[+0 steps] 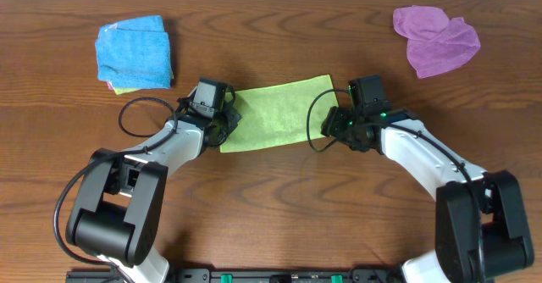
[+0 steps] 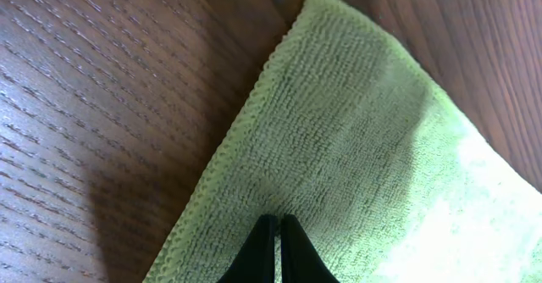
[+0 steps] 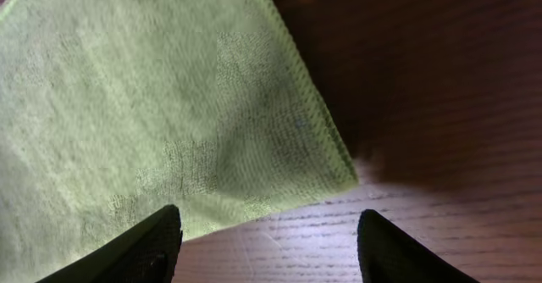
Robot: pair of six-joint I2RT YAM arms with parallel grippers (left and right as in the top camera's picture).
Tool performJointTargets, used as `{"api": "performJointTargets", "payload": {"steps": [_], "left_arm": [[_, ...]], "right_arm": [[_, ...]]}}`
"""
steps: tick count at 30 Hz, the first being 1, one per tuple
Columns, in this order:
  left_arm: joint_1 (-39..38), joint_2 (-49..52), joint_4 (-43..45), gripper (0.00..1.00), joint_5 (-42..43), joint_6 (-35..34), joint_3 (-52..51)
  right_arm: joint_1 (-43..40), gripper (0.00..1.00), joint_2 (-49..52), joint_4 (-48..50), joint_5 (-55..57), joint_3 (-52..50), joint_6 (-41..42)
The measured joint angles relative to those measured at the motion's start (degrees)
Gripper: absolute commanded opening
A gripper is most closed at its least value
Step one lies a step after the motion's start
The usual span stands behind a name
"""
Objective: Fold the cloth
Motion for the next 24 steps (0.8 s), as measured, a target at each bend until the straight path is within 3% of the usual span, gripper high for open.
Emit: {"api": "performJointTargets", "payload": {"steps": [19,22,24], "left_arm": [[0.0,0.0,-0.3,0.06,0.0,0.0,0.0],[0.0,0.0,-0.4,0.06,0.0,0.0,0.0],[0.0,0.0,-0.4,0.06,0.0,0.0,0.0]], "right_arm": [[0.0,0.62,2.0,12.9,1.3,-5.2,4.6],[0.0,0.58,2.8,14.0,1.2,-5.0,5.2],[0.0,0.5,3.1,14.4,1.1,-4.8,5.6]]}}
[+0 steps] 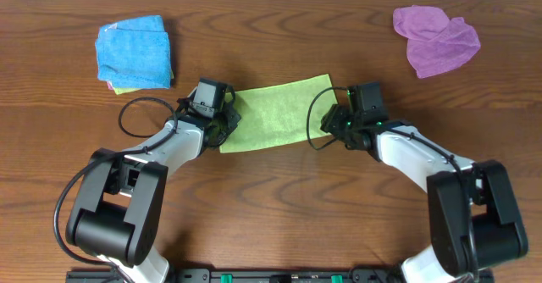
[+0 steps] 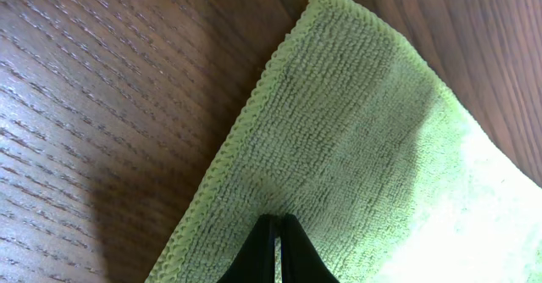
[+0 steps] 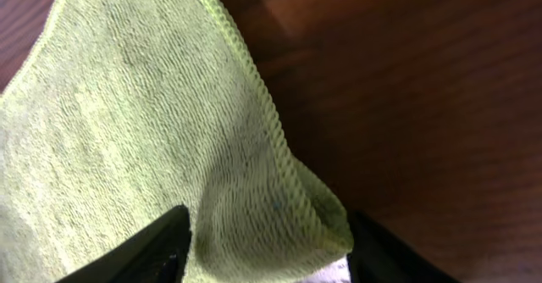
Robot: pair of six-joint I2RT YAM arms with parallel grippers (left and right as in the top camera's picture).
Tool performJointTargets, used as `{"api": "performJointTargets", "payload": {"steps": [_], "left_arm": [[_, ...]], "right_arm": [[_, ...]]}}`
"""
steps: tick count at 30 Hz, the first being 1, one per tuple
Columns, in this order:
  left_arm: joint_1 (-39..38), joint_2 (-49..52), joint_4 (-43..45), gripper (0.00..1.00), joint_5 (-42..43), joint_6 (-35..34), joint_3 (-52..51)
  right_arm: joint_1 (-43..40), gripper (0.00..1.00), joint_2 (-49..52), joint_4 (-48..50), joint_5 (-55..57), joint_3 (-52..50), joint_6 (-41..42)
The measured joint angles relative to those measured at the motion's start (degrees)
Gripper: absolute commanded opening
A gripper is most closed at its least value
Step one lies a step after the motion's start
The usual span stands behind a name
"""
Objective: Fold the cloth
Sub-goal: 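Fold the green cloth's right half over onto the left half with the right gripper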
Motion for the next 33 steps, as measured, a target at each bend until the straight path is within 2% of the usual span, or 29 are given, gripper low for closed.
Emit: {"api": "performJointTargets", "payload": {"steps": [2,6,16,22,29,33], "left_arm": [[0.0,0.0,0.0,0.06,0.0,0.0,0.0],[0.0,0.0,0.0,0.06,0.0,0.2,0.0],[0.0,0.0,-0.2,0.06,0.2,1.7,0.0],[0.0,0.0,-0.2,0.06,0.2,2.9,0.0],[0.0,0.0,-0.3,0.06,0.3,3.2,0.0],[0.5,0.0,-1.8,0.06,1.0,6.1,1.1]], "right_arm": [[0.0,0.31,0.3,0.7,0.0,0.0,0.0],[0.0,0.02,1.7,2.9,-0.3,-0.2,-0.8],[0.9,0.01,-1.8,4.6,-0.5,-0.5,-8.4],[5.9,0.01,-8.2,4.7,-0.6,1.4,-14.0],[13.1,0.01,-8.5,4.9,0.6,4.2,-17.2],[15.9,0.01,-8.5,5.5,1.4,4.2,-17.9]]}}
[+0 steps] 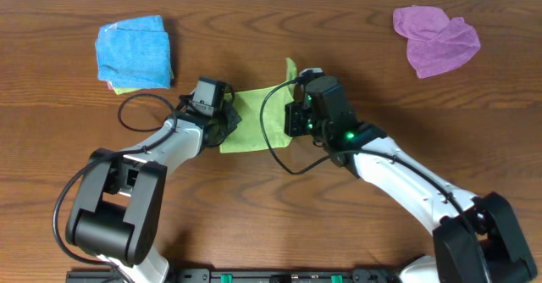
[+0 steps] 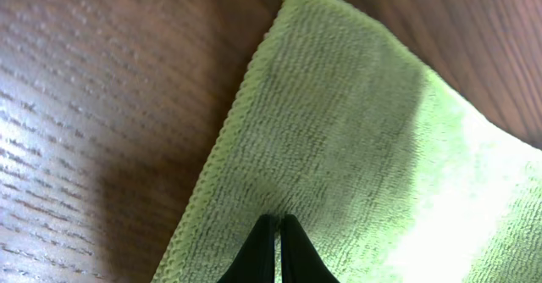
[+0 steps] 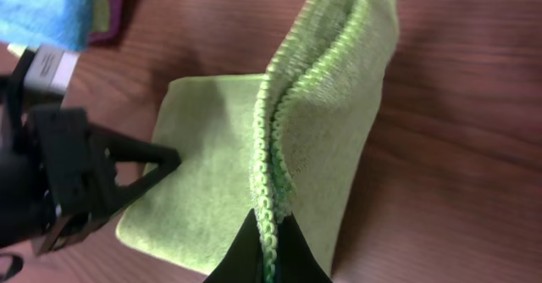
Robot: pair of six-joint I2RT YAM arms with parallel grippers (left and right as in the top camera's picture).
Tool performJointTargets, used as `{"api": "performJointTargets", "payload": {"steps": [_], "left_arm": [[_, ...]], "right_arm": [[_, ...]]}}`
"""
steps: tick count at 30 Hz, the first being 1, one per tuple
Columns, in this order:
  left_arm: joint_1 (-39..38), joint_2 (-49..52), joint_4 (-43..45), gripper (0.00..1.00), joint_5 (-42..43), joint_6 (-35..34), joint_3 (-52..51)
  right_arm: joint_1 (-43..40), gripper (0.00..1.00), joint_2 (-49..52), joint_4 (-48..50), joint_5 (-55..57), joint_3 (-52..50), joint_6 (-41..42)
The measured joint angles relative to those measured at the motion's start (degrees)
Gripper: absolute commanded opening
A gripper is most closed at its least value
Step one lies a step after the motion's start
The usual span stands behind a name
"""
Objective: Fold the cloth
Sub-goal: 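Fold the green cloth's right half over onto the left half with the right gripper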
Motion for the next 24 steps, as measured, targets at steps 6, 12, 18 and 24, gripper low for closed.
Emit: {"api": "performJointTargets", "payload": {"steps": [6,12,18,24], "left_arm": [[1.8,0.0,-4.1,0.06,0.7,4.2,3.1],[4.2,-1.7,-8.5,0.06,0.8,8.7,4.0],[9.9,-9.3,-13.6,0.06,0.6,13.1,4.7],[14.1,-13.4,-15.8,0.06,0.2,16.4,4.9]], "right_arm": [[3.3,0.01,1.3,2.4,0.4,0.9,-0.2],[5.8,0.01,5.8,1.8,0.6,6.0,-0.2],[8.0,0.01,10.7,0.4,0.5,11.0,-0.2],[10.5,0.01,15.0,0.2,0.0,13.2,-0.2]]}}
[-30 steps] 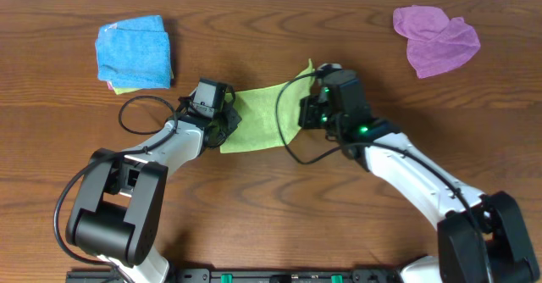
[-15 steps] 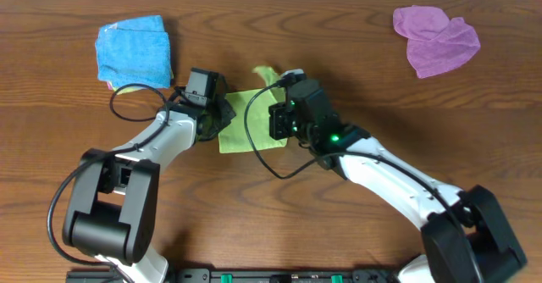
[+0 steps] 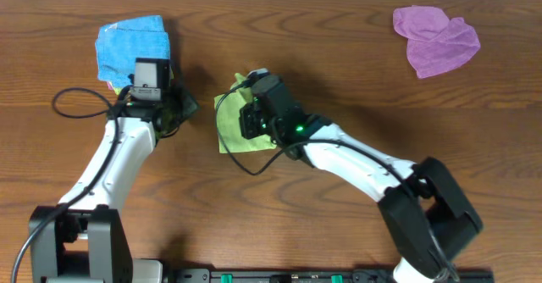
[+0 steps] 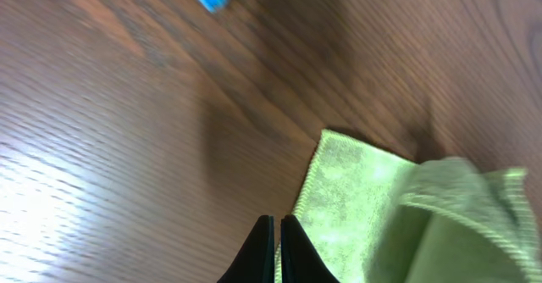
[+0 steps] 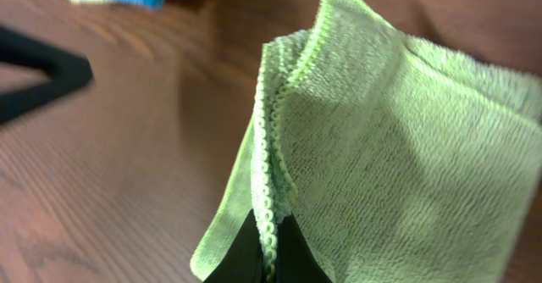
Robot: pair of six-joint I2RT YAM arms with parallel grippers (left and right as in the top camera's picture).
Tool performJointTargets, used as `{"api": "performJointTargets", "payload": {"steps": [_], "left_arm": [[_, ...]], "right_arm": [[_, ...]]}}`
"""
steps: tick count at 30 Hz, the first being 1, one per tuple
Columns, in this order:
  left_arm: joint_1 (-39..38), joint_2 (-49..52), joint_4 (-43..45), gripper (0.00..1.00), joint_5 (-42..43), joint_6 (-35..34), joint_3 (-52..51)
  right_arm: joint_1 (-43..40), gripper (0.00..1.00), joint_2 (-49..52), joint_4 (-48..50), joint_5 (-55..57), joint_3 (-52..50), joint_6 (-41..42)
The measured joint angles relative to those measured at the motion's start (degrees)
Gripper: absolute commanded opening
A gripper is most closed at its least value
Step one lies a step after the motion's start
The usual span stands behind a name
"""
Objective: Fold the cloth
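Note:
The green cloth (image 3: pixel 229 135) lies bunched left of the table's middle, its right end doubled over onto its left part. My right gripper (image 5: pixel 269 236) is shut on the cloth's stitched edge and holds that end a little above the lower layer (image 5: pixel 222 232). In the overhead view the right gripper (image 3: pixel 244 120) sits over the cloth. My left gripper (image 4: pixel 276 232) is shut with nothing in it, above bare wood just left of the cloth's left edge (image 4: pixel 306 200). Overhead, the left gripper (image 3: pixel 188 107) is apart from the cloth, near the blue pile.
A folded blue cloth (image 3: pixel 133 47) on other coloured cloths lies at the far left, close to my left arm. A crumpled purple cloth (image 3: pixel 436 36) lies at the far right. The brown wooden table (image 3: pixel 356 224) carries everything.
My left gripper has left the cloth's left end and now stands to the left near the blue pile. My right gripper has carried the cloth's held edge further left, over the cloth's left part.
At first the cloth lay flat, my left gripper shut on its left end and my right gripper open at its right corner. The right jaws then stood round that corner, then held it raised at mid-cloth. Now it is over the left end, and the left gripper is off.

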Motion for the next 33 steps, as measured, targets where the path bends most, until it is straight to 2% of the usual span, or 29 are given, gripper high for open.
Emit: {"api": "performJointTargets", "payload": {"steps": [13,15,16,18,20,26,31,33], "left_arm": [[1.6,-2.9,-0.4,0.06,-0.2,1.7,0.0],[1.7,-2.9,-0.5,0.06,-0.2,1.7,0.0],[1.7,-2.9,-0.5,0.06,-0.2,1.7,0.0],[1.8,-2.9,-0.5,0.06,-0.2,1.7,0.0],[1.9,-2.9,-0.5,0.06,-0.2,1.7,0.0],[2.8,-2.9,-0.5,0.06,-0.2,1.7,0.0],[3.3,-3.7,-0.5,0.06,-0.2,1.7,0.0],[3.3,-4.2,-0.7,0.13,0.0,1.7,0.0]], "right_arm": [[3.7,0.02,5.9,0.1,-0.6,2.8,0.0],[3.8,0.23,6.5,0.2,-0.5,3.4,0.2],[3.9,0.28,6.7,0.2,-0.5,3.4,0.0],[4.2,0.5,6.9,0.2,-0.5,3.4,-0.1],[4.5,0.59,7.0,0.2,-0.8,3.5,-0.4],[4.8,0.94,7.0,-2.7,-3.7,4.4,-1.5],[4.6,0.99,5.1,-8.6,-2.7,4.4,-2.2],[4.3,0.99,3.0,-10.8,-1.0,4.4,-2.2]]}}
